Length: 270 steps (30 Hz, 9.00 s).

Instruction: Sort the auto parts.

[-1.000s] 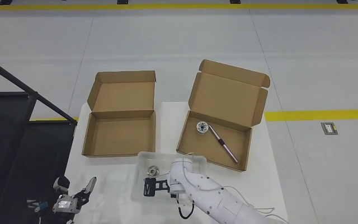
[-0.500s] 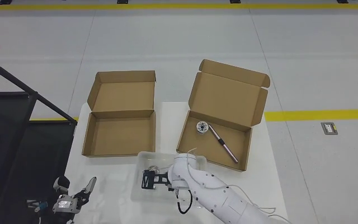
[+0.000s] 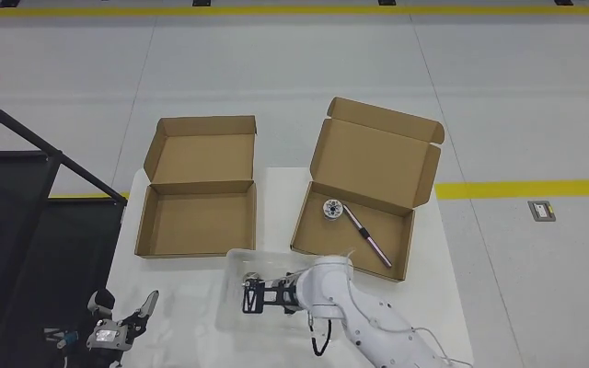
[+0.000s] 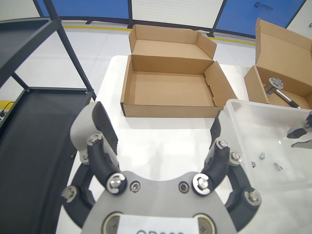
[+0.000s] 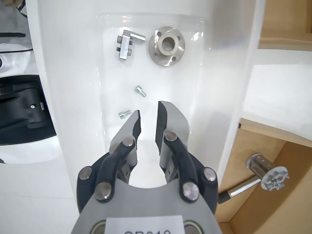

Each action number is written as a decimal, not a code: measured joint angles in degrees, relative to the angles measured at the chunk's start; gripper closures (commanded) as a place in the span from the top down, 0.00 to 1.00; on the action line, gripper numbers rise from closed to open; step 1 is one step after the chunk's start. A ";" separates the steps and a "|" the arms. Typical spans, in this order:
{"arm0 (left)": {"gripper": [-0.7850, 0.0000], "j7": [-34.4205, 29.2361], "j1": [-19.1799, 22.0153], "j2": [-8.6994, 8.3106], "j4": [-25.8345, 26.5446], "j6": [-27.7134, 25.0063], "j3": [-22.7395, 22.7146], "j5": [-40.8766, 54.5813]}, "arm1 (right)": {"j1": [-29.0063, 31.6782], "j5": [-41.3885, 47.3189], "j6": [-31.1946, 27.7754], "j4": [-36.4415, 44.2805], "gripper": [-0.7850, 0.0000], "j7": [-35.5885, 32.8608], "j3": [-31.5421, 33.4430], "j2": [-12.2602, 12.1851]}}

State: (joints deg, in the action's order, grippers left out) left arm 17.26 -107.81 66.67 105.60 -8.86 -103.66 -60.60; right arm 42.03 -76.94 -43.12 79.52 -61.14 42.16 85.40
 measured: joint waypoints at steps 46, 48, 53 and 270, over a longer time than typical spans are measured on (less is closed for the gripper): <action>1.00 0.00 0.00 0.00 0.00 0.00 0.00 0.00 | -15.70 1.04 8.13 -34.89 0.00 15.21 -12.92 12.13; 1.00 0.00 0.00 0.00 0.00 0.00 0.00 0.00 | -15.76 0.94 6.83 -33.41 0.00 15.74 -12.12 11.69; 1.00 0.00 0.00 0.00 0.00 0.00 0.00 0.00 | -13.84 -0.24 4.95 -24.83 0.00 15.37 -8.32 9.15; 1.00 0.00 0.00 0.00 0.00 0.00 0.00 0.00 | 14.09 -11.85 5.34 21.32 1.00 21.76 21.38 -6.18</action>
State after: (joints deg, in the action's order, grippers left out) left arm 17.26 -107.81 66.67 105.60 -8.86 -103.66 -60.60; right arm 56.12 -88.79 -37.77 100.84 -39.39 63.53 79.22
